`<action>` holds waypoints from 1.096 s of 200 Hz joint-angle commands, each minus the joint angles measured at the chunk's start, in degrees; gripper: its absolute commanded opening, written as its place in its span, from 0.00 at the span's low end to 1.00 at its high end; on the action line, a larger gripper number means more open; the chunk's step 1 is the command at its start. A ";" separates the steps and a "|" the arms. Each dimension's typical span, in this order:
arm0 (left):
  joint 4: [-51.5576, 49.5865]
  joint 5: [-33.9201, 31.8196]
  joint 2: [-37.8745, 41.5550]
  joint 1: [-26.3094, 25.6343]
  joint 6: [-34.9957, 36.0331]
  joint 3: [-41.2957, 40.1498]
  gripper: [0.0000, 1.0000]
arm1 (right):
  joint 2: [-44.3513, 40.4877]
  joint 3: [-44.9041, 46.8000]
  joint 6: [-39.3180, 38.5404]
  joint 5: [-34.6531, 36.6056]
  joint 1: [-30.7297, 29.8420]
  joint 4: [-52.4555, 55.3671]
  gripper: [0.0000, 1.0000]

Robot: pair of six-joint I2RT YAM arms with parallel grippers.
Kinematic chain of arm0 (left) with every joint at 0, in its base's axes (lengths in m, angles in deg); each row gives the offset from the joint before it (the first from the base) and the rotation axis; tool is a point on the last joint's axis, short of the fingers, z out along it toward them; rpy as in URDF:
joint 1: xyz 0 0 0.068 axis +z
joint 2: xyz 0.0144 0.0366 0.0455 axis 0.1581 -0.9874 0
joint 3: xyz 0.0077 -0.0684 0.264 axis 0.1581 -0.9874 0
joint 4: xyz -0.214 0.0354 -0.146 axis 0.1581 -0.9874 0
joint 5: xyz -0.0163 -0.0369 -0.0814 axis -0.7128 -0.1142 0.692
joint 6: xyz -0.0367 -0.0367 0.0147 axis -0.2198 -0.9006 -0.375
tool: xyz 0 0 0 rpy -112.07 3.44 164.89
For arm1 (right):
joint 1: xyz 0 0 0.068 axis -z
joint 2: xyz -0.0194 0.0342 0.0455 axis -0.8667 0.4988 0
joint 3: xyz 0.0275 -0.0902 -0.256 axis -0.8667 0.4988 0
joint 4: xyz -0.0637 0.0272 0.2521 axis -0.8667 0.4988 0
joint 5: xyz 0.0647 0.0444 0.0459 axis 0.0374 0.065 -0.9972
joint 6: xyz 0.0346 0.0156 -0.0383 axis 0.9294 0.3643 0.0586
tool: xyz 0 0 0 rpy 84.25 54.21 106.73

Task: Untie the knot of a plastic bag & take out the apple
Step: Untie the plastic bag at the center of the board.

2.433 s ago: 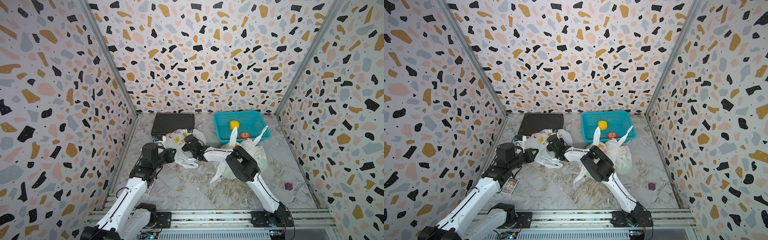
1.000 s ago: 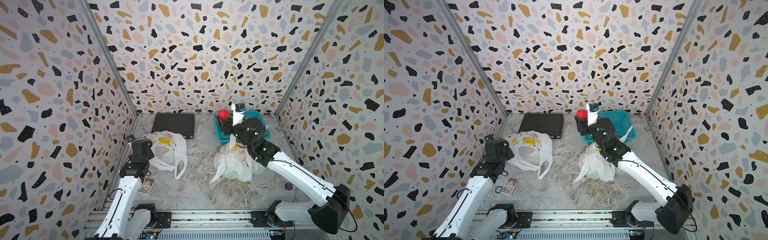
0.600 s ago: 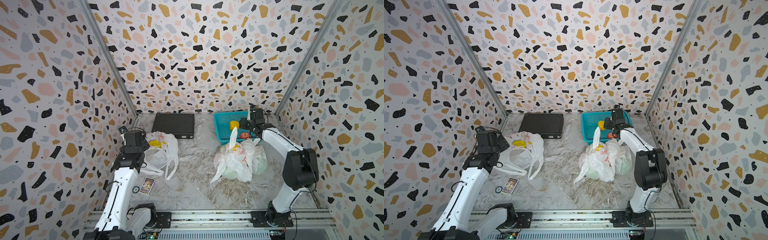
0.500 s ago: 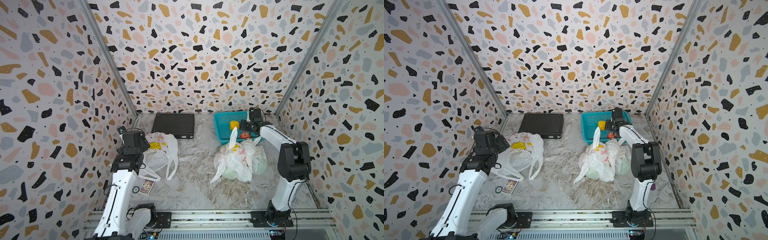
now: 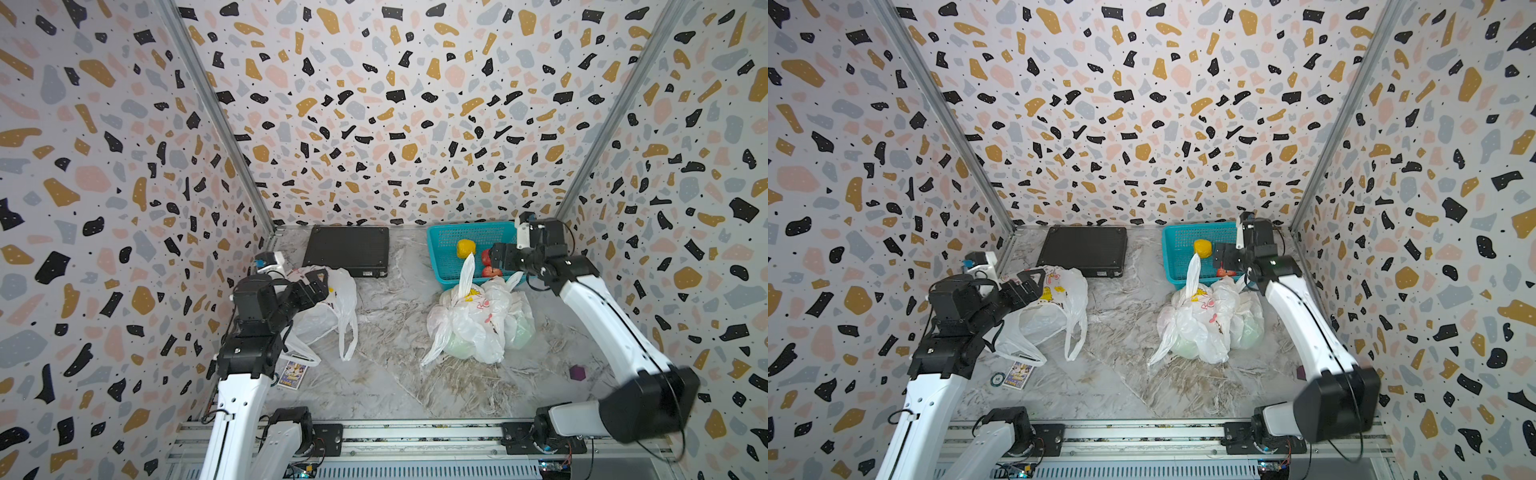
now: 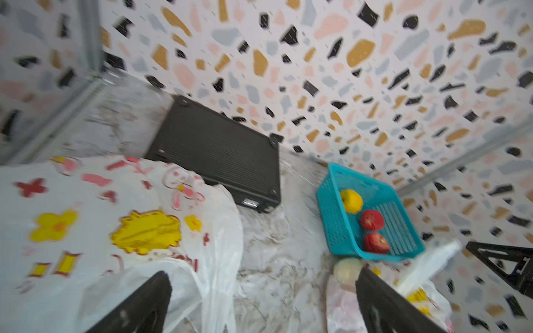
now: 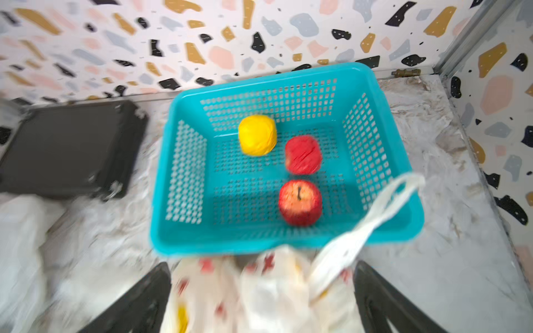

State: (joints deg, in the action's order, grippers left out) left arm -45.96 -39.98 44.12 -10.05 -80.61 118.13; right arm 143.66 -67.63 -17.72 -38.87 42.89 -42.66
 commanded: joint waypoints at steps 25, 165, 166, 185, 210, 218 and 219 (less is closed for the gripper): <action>11.56 6.86 -4.45 -11.92 -2.79 -5.46 0.98 | -12.21 14.50 5.15 8.20 -22.74 11.45 0.93; 4.71 -7.32 -0.64 -18.68 5.58 -6.91 1.00 | 7.80 3.17 -7.38 -17.48 -35.44 -6.88 0.00; 4.60 -7.57 -0.49 -18.62 5.59 -6.89 1.00 | 7.93 3.08 -7.53 -17.83 -35.45 -6.97 0.00; 1.48 -11.81 1.05 -17.83 5.26 -6.70 1.00 | 9.15 3.33 -10.39 -19.12 -35.47 -8.22 0.00; 0.00 -15.25 1.51 -17.59 4.99 -7.13 1.00 | 9.47 4.73 -14.38 -20.99 -34.95 -6.09 0.00; 0.22 -15.50 1.51 -17.48 4.88 -7.38 1.00 | 8.47 6.02 -15.27 -22.48 -34.97 -6.14 0.00; 0.29 -15.44 1.51 -17.45 4.89 -7.47 1.00 | 8.26 6.22 -15.34 -22.44 -34.95 -6.20 0.00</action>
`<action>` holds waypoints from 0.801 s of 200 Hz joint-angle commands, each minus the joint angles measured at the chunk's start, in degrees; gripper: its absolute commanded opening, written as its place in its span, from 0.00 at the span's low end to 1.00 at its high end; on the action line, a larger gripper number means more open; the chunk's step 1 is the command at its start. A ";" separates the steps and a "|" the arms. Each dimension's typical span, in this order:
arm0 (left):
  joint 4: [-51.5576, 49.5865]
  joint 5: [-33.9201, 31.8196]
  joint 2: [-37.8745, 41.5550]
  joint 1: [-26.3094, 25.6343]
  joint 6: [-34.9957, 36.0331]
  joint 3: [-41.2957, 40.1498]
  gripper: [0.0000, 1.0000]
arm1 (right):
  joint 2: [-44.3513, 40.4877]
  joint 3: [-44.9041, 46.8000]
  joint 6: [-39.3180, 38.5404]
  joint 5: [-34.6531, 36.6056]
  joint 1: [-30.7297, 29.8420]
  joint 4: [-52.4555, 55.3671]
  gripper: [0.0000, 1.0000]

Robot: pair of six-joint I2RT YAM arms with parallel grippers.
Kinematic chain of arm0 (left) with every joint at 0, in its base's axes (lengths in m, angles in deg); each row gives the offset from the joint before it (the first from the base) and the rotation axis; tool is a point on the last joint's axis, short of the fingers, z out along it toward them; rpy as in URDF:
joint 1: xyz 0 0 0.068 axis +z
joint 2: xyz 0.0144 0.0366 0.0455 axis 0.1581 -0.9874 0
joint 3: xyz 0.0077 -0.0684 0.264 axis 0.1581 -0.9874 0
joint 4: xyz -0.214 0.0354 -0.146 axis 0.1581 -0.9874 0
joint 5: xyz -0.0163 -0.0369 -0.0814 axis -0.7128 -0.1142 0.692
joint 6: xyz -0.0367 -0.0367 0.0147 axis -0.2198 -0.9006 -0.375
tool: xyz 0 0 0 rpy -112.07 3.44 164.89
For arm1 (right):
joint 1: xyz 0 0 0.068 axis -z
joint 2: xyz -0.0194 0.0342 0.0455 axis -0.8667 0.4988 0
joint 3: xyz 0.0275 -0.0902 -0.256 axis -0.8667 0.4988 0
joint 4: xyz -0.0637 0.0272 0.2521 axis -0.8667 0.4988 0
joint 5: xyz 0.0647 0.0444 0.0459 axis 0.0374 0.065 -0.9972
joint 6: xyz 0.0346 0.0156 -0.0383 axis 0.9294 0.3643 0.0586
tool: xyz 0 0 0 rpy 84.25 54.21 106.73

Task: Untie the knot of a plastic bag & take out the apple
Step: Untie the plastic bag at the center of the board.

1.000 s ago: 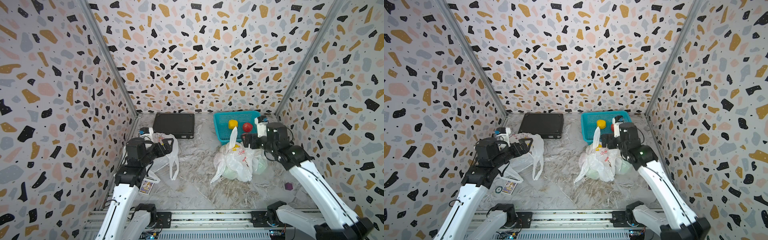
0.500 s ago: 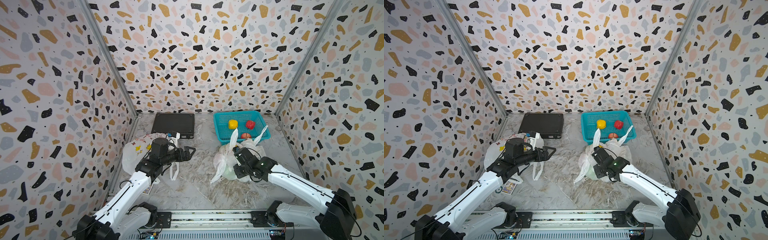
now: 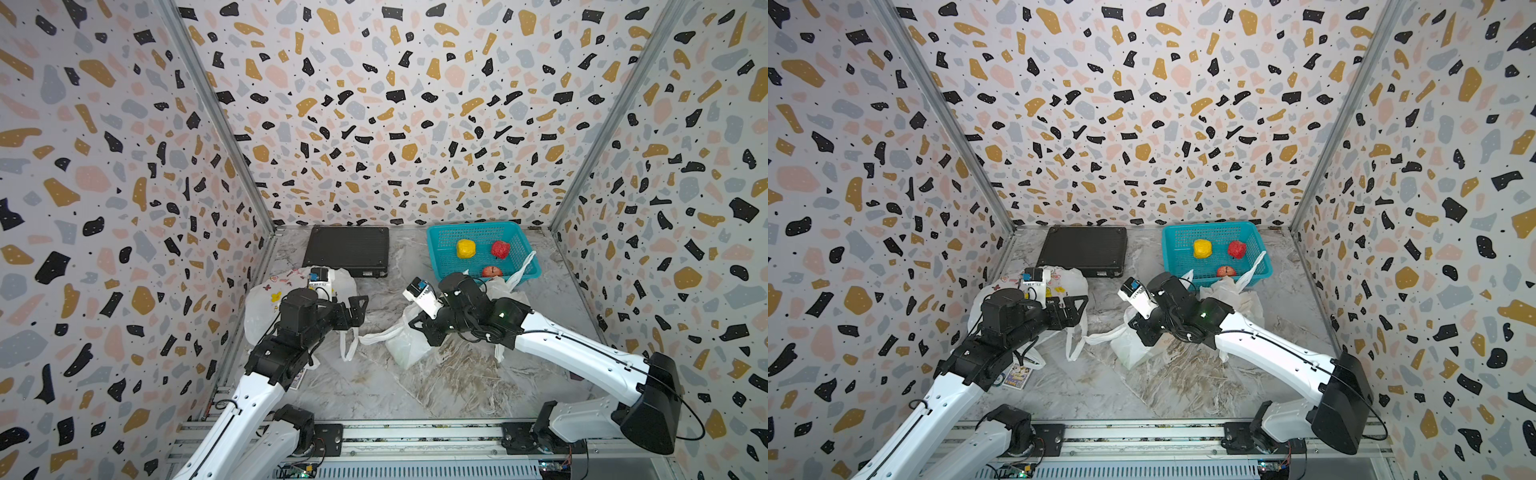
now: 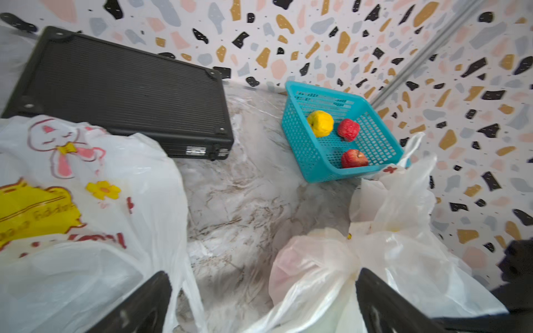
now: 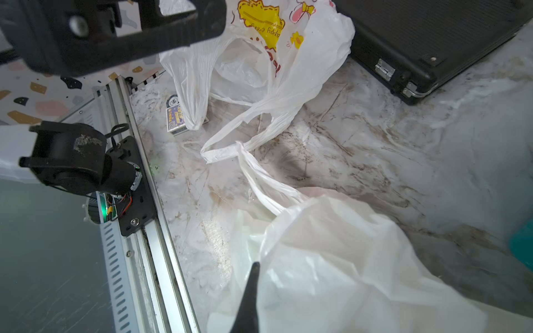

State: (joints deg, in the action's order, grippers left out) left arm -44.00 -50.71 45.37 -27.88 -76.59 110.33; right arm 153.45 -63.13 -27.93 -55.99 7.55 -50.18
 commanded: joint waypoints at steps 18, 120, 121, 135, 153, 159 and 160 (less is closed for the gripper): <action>-0.34 -2.06 -0.67 0.34 -0.04 -0.15 1.00 | -5.01 7.12 -4.15 -1.56 2.07 1.76 0.00; 21.97 11.81 -15.15 -16.88 -2.50 -8.30 1.00 | -16.94 26.78 17.72 12.84 18.53 5.48 0.36; 22.05 11.62 -15.27 -17.20 -2.40 -8.25 1.00 | -16.85 26.82 17.81 12.87 18.61 5.43 0.36; 22.64 9.61 -18.41 -20.76 -0.59 -7.79 1.00 | -15.86 26.82 17.90 13.24 19.03 4.83 0.31; 24.30 10.30 -24.87 -22.96 0.52 -5.94 1.00 | -15.36 26.62 18.06 14.91 19.40 4.68 0.22; 24.75 10.29 -27.16 -23.49 0.91 -5.18 1.00 | -15.32 26.56 18.01 15.21 19.55 4.81 0.21; 24.80 10.29 -27.56 -23.58 0.94 -5.11 1.00 | -15.29 26.58 18.00 15.24 19.56 4.81 0.21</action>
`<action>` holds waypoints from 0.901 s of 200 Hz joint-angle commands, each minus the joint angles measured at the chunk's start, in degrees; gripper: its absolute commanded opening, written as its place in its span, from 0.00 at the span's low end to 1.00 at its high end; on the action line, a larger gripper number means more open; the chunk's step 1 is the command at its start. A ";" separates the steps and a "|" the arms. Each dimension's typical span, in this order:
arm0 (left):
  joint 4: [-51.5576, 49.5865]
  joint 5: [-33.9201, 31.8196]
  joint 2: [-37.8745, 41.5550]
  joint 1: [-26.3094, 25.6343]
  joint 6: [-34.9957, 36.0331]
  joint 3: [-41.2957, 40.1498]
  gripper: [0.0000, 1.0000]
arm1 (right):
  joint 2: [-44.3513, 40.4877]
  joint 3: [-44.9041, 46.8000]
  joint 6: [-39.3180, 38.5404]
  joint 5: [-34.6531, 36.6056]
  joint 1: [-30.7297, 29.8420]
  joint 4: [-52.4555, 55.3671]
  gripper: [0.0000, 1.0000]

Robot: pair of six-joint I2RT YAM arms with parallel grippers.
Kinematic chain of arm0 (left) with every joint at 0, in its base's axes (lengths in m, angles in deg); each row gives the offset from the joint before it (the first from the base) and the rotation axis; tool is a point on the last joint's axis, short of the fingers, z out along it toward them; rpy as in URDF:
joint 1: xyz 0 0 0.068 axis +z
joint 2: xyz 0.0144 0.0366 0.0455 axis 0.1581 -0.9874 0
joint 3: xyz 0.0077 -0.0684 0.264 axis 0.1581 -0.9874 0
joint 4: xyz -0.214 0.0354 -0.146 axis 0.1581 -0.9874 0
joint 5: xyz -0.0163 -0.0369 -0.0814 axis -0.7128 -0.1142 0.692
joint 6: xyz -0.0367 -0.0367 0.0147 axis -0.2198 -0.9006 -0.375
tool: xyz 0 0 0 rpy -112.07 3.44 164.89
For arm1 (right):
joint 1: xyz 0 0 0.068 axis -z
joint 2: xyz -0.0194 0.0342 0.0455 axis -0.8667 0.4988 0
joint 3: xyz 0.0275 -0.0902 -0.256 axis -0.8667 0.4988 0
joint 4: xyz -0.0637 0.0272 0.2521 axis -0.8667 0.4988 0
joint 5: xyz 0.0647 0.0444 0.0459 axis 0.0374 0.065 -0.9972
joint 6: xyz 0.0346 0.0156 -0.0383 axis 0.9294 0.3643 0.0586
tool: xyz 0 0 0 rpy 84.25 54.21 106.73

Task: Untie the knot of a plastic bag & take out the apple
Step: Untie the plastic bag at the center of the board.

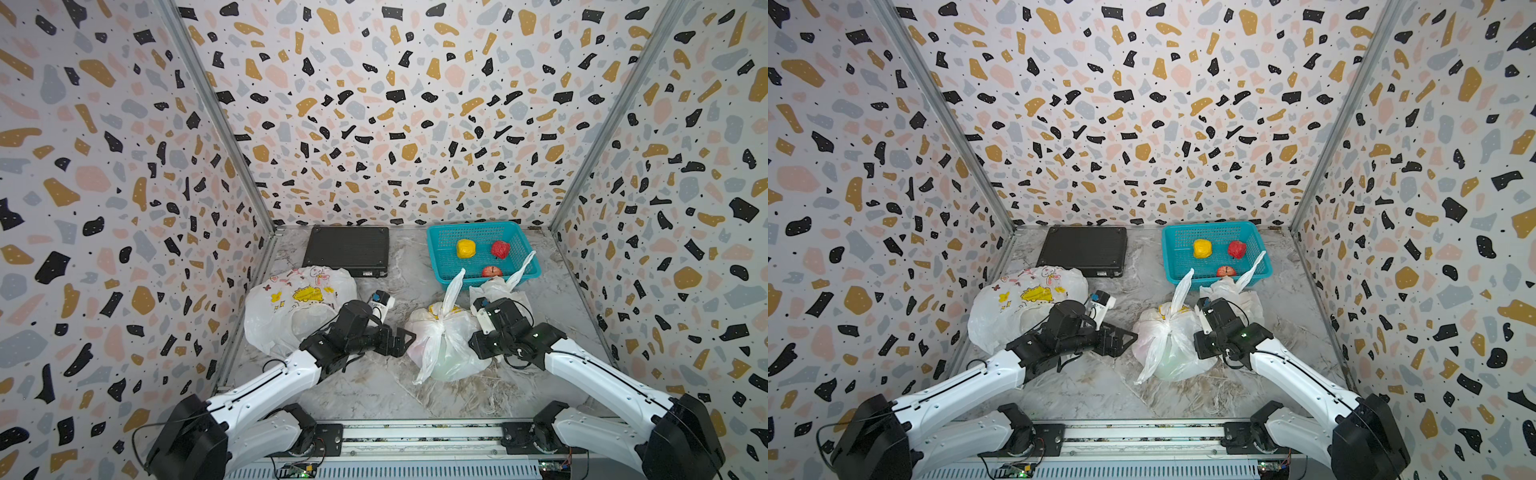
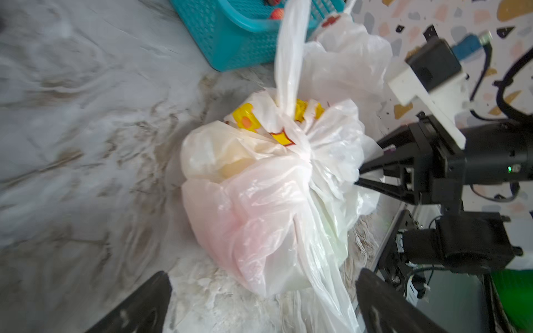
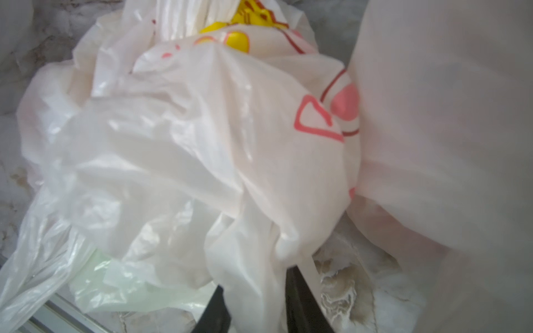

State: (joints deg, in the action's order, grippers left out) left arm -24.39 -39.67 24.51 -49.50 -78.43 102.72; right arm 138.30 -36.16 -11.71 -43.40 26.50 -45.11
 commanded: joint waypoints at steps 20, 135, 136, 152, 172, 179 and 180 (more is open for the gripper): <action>6.97 -0.71 -13.30 -3.58 3.33 5.19 1.00 | -0.75 -1.34 1.73 4.96 0.69 2.58 0.30; 1.33 -8.48 -10.51 -4.41 5.22 7.85 0.00 | 6.85 -15.77 -9.24 12.78 -11.68 1.78 0.66; 1.13 -8.61 -10.34 -4.37 5.28 7.84 0.00 | 7.32 -16.02 -9.27 13.14 -11.68 1.93 0.66; -1.87 -10.54 -6.83 -4.39 6.33 7.26 0.00 | 12.34 -18.16 -9.57 15.58 -11.68 1.65 0.67; -4.00 -13.56 -3.27 -4.25 6.66 6.08 0.00 | 15.88 -19.48 -9.16 12.85 -11.68 -0.77 0.36; -5.82 -15.61 -2.25 -4.29 6.58 5.97 0.00 | 15.82 -19.20 -8.79 13.69 -11.68 -1.66 0.18; -6.09 -15.96 -2.08 -4.23 6.49 5.98 0.00 | 15.76 -19.15 -8.74 13.81 -11.68 -1.77 0.16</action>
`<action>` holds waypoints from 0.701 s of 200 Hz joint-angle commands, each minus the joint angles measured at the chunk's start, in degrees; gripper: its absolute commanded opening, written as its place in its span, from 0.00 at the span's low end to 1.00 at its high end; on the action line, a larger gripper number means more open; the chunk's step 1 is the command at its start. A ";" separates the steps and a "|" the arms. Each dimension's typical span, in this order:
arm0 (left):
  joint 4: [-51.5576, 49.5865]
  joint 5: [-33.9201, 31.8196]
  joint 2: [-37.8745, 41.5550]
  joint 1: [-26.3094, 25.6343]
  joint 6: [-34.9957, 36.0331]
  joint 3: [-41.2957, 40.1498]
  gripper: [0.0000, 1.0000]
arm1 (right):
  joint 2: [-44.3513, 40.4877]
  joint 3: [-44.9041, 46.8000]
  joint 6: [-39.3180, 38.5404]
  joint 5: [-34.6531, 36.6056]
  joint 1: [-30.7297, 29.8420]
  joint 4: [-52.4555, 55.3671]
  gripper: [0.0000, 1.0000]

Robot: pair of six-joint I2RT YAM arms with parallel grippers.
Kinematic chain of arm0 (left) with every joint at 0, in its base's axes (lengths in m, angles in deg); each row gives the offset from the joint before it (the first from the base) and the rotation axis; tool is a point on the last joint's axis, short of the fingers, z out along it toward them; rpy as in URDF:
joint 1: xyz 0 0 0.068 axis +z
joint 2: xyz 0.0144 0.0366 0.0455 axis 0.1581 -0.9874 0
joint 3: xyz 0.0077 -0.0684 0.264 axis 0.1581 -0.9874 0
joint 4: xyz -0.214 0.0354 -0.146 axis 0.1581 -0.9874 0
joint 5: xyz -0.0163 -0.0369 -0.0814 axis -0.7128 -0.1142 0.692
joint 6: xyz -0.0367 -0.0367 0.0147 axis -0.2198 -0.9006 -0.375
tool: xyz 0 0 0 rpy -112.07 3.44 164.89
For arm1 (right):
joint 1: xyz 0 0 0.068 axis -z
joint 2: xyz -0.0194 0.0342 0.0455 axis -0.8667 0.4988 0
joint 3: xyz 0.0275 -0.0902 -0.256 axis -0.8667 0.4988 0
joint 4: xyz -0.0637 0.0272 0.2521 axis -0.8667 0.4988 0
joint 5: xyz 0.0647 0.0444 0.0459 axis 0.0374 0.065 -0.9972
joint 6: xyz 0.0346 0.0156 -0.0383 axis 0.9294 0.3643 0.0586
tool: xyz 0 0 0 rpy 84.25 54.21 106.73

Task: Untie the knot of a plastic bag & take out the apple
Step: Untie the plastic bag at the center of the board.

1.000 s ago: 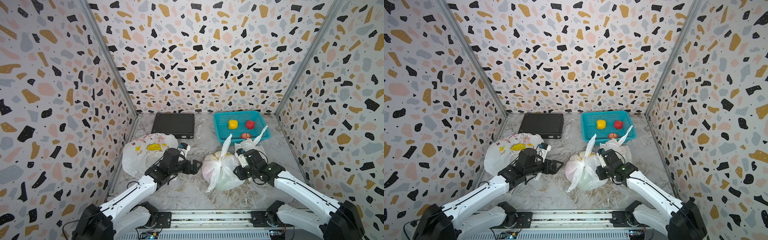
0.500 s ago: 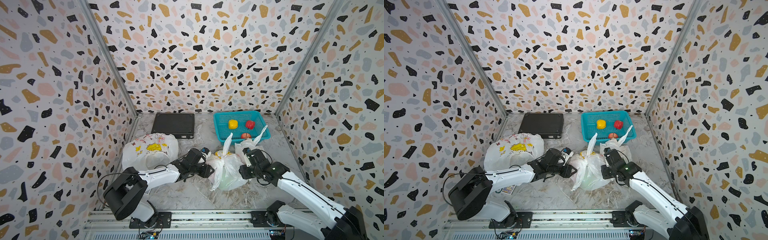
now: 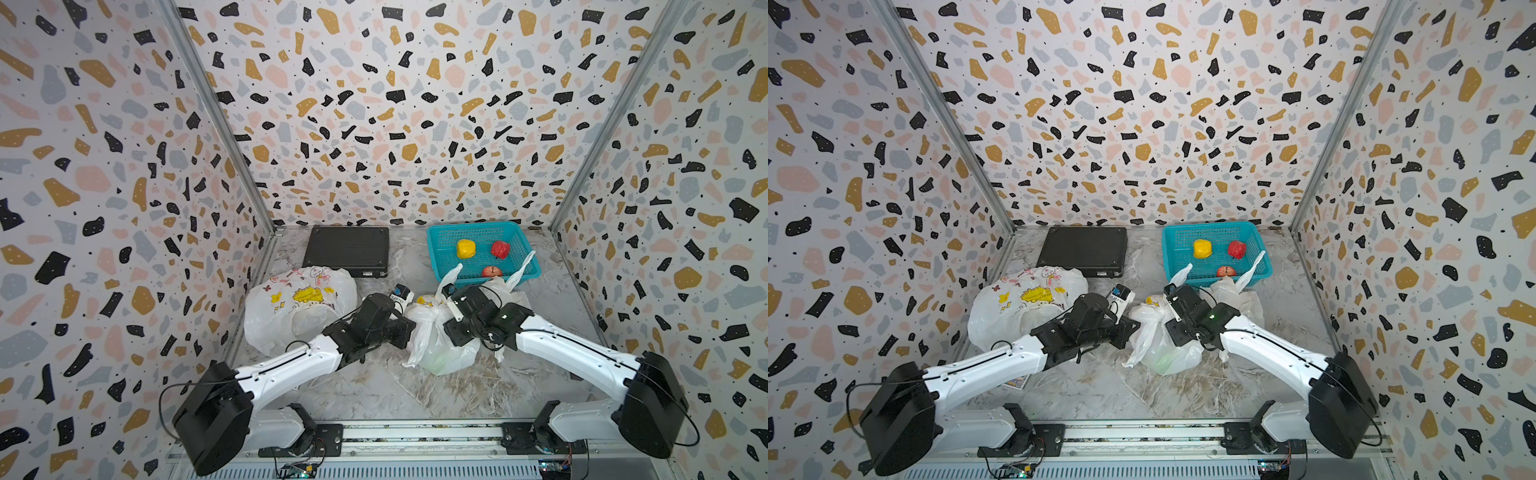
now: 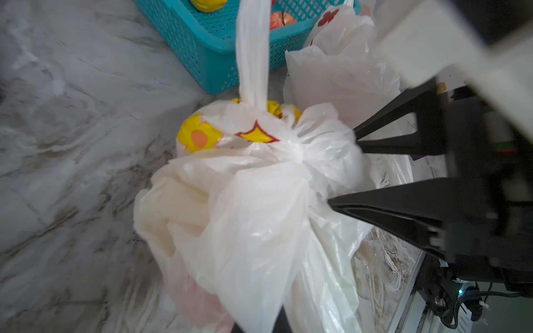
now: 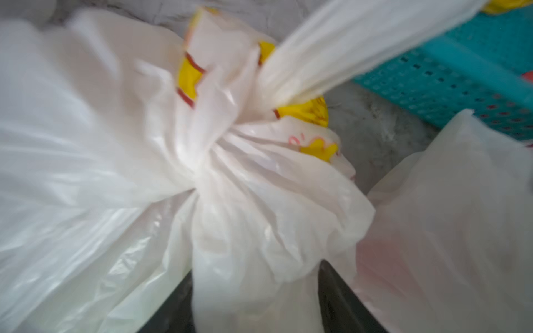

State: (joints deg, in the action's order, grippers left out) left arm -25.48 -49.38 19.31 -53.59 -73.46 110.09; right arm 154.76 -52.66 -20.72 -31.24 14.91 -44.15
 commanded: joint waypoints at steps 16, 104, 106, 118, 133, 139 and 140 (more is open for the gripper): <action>-9.06 -11.87 6.80 0.79 0.16 -2.25 0.00 | -2.41 -0.75 -0.07 3.89 0.92 -4.30 0.00; -15.74 -13.74 20.64 13.20 -8.60 -9.96 0.22 | -10.64 7.53 -0.07 -8.57 12.88 -12.08 0.20; -16.28 -13.70 20.61 13.20 -8.35 -9.56 0.26 | -10.89 7.53 -0.23 -8.45 12.72 -11.99 0.23; -19.02 -14.13 21.16 13.20 -6.35 -7.27 0.41 | -13.96 7.14 -3.02 -6.42 10.77 -10.55 0.39; -21.32 -14.81 22.64 13.20 -3.78 -4.92 0.58 | -17.74 7.27 -7.32 -5.36 7.78 -10.62 0.53; -21.20 -14.42 23.06 13.20 -2.84 -4.50 0.61 | -18.51 7.56 -8.84 -6.36 6.78 -11.74 0.56; -21.15 -14.29 23.06 13.20 -2.68 -4.47 0.61 | -18.51 7.56 -8.84 -6.36 6.78 -11.74 0.56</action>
State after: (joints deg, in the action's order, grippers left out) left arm -44.02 -62.67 40.23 -40.61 -79.76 101.22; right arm 141.80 -44.81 -22.71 -37.98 25.14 -54.86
